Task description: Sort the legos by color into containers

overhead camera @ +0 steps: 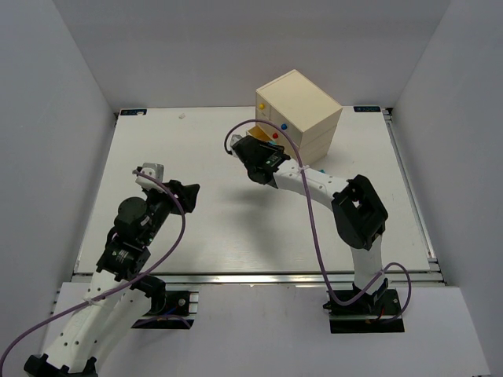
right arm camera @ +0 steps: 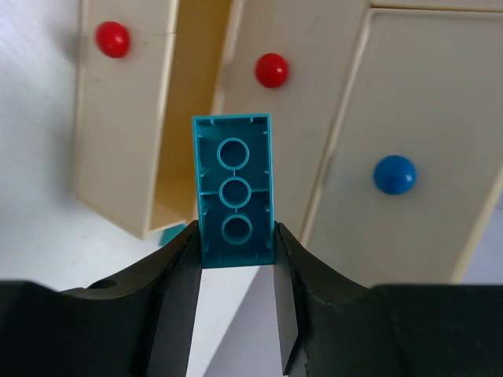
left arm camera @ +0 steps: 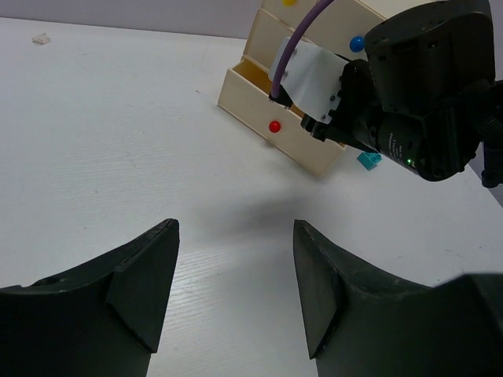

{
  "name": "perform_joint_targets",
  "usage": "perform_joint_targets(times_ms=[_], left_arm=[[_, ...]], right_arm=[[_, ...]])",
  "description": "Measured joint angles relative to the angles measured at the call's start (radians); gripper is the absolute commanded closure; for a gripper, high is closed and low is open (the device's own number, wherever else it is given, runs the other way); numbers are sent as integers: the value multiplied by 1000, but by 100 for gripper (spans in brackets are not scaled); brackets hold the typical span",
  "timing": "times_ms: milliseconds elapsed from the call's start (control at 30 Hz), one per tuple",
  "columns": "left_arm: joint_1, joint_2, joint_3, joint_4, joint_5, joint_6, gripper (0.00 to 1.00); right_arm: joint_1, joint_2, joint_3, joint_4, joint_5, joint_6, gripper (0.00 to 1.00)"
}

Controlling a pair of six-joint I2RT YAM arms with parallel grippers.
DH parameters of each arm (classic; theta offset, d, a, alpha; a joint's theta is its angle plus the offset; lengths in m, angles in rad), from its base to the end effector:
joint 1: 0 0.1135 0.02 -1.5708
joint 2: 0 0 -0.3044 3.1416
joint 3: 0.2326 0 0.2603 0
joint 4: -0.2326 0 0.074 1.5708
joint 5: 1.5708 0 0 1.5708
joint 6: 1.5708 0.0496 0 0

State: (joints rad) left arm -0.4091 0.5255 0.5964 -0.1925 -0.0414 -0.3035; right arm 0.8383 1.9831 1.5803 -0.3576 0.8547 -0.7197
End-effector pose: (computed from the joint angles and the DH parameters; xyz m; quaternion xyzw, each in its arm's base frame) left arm 0.1180 -0.0489 0.3290 0.0258 0.7483 -0.2166 0.6265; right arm 0.3460 0.3287 0.2749 -0.4713 0.7100 -0.3590 0.3807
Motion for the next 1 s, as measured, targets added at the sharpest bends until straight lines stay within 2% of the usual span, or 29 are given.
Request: perform_joint_targets(times_ms=[567, 1000], left_arm=[[0, -2, 0, -3, 0, 0, 30], [0, -2, 0, -5, 0, 0, 30]], right_arm=[[0, 17, -90, 162, 142, -204, 100], [-7, 111, -91, 204, 174, -262, 100]])
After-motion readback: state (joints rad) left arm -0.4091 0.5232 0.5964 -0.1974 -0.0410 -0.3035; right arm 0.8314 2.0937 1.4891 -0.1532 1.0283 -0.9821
